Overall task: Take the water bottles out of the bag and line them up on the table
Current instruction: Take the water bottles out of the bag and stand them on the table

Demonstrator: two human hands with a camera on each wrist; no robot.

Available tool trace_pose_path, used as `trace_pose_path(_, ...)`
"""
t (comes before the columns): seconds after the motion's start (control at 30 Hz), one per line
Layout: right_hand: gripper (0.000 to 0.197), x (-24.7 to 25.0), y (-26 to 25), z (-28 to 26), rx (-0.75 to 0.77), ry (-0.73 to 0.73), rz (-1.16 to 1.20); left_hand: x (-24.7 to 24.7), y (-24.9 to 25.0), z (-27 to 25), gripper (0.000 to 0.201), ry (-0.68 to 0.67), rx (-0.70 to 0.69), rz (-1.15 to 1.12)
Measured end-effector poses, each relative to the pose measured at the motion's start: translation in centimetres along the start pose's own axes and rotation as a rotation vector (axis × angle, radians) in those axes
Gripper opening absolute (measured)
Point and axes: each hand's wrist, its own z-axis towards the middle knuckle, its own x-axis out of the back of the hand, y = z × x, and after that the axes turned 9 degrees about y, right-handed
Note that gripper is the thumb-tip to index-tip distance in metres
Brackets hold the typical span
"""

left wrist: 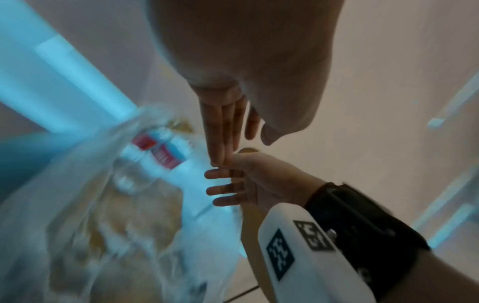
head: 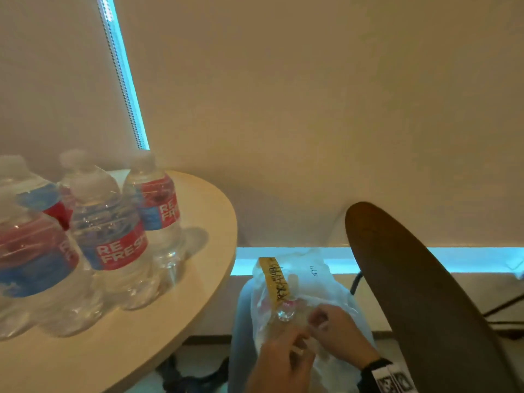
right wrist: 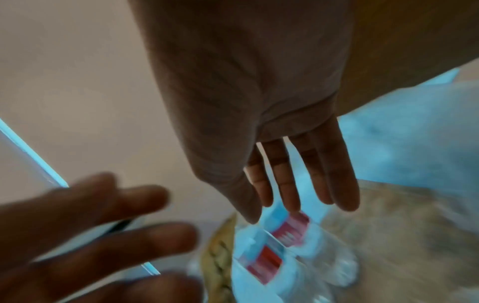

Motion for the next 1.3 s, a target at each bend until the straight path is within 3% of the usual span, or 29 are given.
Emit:
trace_pose_path(0.07,0.011,-2.1,2.8,0.8,-0.049,-0.048,-0.053,-3.0,-2.0,1.2,0.053,0.016,0.081,0.035)
trace_pose_path(0.1,0.019,-3.0,4.0,1.5,-0.051,-0.055,-0.072,-3.8,-2.5,1.9,0.056,-0.018,0.123,0.05)
trace_pose_path(0.17,0.043,-4.7,5.8,3.1,-0.042,-0.054,-0.1,-5.0,-3.3,3.4,0.047,-0.113,0.311,0.024)
trace_pose_path(0.27,0.066,-7.1,7.7,5.8,0.024,-0.004,-0.19,-6.1,-5.2,5.9,0.049,0.0,0.517,-0.048)
trace_pose_path(0.4,0.04,-6.4,4.9,6.7,0.108,0.105,-0.241,-7.9,-9.0,8.0,0.047,0.113,0.463,-0.096)
trace_pose_path(0.5,0.045,-5.7,3.3,7.2,0.106,0.141,-0.132,-6.2,-5.3,8.2,0.053,0.16,0.464,-0.154)
trace_pose_path(0.6,0.086,-5.3,2.4,7.6,0.092,0.164,-0.046,-5.9,-5.3,8.7,0.064,0.155,0.462,-0.142)
trace_pose_path(0.67,0.099,-5.2,2.2,7.6,0.095,0.144,-0.041,-6.0,-6.2,9.1,0.073,0.176,0.464,-0.112)
trace_pose_path(0.77,0.095,-5.0,1.7,6.8,0.115,0.113,0.002,-6.3,-7.9,9.5,0.08,0.207,0.455,-0.094)
trace_pose_path(0.87,0.06,-5.4,1.8,6.2,0.158,0.238,-0.044,-6.3,-7.3,9.2,0.066,0.246,0.434,-0.075)
trace_pose_path(0.93,0.04,-5.6,1.8,5.7,0.157,0.319,-0.121,-6.4,-7.0,8.8,0.065,0.231,0.421,0.053)
trace_pose_path(1.03,0.038,-6.2,2.3,4.8,0.106,0.383,-0.108,-6.3,-7.2,8.4,0.068,0.186,0.357,0.308)
trace_pose_path(1.17,0.033,-6.5,2.9,3.6,0.203,0.36,-0.058,-6.3,-6.9,6.8,0.057,-0.064,0.307,0.376)
trace_pose_path(1.3,0.042,-6.8,4.6,2.9,0.188,0.355,-0.074,-6.5,-6.6,6.2,0.054,-0.153,0.19,0.413)
